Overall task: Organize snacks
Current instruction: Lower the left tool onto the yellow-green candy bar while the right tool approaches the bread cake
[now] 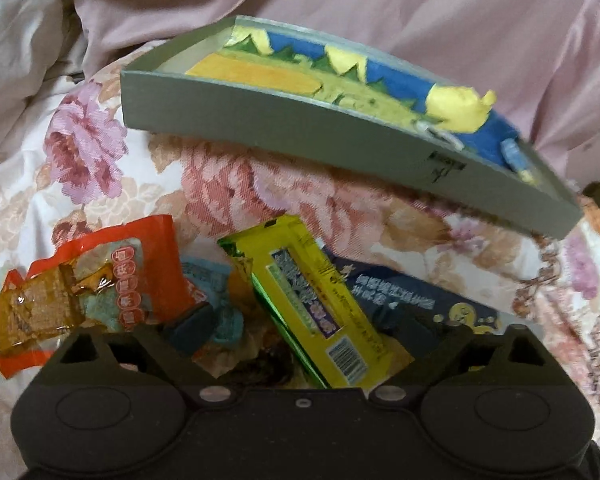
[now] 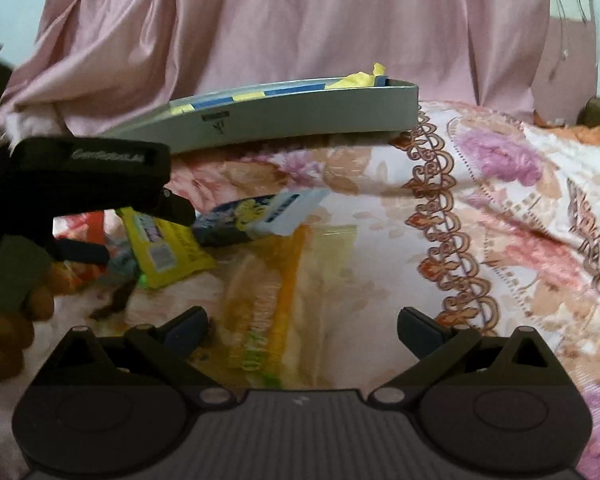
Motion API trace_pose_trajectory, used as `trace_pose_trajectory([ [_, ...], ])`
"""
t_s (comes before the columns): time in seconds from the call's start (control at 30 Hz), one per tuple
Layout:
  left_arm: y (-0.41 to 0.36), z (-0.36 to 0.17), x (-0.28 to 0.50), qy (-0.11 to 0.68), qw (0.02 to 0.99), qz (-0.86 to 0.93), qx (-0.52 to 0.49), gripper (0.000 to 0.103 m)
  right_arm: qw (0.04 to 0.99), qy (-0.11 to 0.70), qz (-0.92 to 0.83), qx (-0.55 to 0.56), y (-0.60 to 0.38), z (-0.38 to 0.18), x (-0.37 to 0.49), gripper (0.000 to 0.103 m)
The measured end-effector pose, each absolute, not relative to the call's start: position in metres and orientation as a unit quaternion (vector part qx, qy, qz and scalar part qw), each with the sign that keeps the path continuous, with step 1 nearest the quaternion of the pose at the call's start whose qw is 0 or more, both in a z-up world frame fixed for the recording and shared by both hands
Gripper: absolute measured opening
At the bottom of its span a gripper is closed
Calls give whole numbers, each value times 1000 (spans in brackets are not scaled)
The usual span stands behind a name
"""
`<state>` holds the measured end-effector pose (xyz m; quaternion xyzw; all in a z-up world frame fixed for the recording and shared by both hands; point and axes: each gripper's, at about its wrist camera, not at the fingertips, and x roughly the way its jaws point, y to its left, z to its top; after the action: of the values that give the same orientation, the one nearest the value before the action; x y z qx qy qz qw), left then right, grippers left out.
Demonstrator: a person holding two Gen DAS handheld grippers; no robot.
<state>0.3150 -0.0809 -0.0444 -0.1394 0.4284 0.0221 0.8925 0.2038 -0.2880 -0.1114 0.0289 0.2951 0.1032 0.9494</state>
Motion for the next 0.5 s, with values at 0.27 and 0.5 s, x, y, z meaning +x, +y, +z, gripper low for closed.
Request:
trace_pose_trajectory([
  [0.27, -85, -44, 316, 443, 880, 50, -160, 71, 949, 286, 125, 30, -285, -109, 200, 81],
  [0.5, -84, -37, 306, 408, 888, 15, -210, 48, 950, 278, 138, 29, -282, -106, 196, 63],
])
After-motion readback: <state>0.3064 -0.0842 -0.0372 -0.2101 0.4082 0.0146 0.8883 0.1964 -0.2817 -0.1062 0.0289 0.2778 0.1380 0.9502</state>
